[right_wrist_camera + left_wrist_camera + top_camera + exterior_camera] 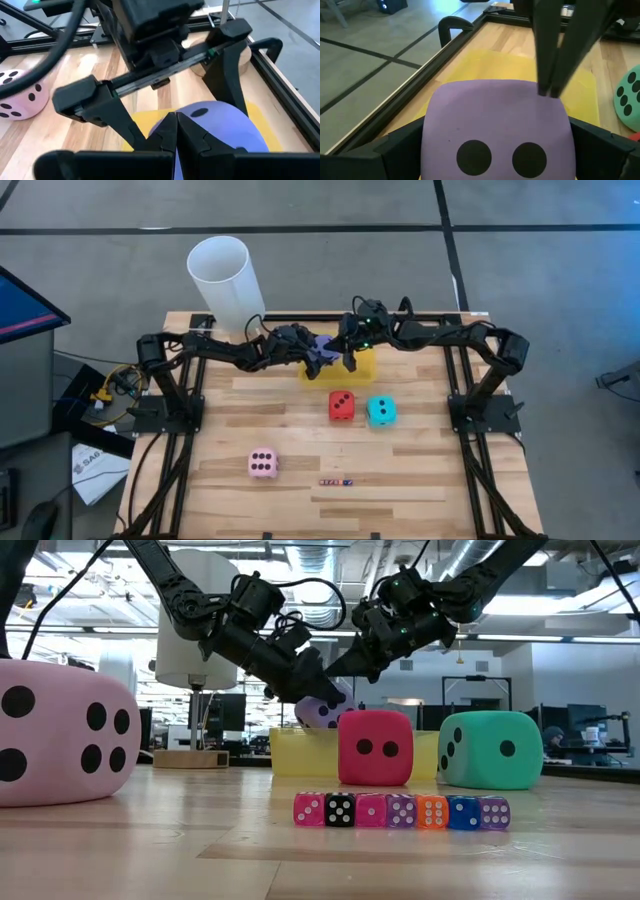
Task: Pick & Place Dice
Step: Put the big purple dice into the yellow bin
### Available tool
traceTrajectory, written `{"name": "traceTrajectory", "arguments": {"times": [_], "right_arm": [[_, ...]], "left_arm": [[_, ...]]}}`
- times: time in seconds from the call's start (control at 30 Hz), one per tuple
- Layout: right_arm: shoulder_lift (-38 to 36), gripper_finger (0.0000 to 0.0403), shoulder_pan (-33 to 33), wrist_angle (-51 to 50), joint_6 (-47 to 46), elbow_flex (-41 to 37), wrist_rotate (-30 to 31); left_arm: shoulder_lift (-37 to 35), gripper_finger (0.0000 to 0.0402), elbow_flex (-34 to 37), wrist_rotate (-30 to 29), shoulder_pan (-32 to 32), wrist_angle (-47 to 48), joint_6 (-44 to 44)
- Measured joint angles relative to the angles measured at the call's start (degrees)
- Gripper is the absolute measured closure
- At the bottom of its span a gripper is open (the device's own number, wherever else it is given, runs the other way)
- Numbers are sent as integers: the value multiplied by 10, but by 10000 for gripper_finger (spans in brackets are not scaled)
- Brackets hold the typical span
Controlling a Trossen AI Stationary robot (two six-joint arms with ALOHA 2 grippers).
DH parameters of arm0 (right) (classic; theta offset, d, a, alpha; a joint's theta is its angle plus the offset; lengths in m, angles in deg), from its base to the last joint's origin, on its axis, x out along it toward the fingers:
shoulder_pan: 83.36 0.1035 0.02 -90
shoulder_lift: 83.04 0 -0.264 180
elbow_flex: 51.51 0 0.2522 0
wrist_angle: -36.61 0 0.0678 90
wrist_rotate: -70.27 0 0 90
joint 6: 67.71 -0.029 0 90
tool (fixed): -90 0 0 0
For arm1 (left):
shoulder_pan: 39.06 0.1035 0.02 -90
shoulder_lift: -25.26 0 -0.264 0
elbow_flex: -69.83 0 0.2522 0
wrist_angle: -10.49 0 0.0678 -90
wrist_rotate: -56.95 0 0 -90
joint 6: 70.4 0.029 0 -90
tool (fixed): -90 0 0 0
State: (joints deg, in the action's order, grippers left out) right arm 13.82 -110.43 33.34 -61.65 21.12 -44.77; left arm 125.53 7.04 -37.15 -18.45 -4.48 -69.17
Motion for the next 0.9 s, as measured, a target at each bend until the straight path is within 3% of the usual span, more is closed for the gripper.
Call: {"name": "traceTrajectory", "arguments": {"times": [0.9], "right_arm": [[-1, 403, -4, -76, 14, 0, 60]], "left_arm": [[0, 14, 1, -4, -13, -5, 0]]}}
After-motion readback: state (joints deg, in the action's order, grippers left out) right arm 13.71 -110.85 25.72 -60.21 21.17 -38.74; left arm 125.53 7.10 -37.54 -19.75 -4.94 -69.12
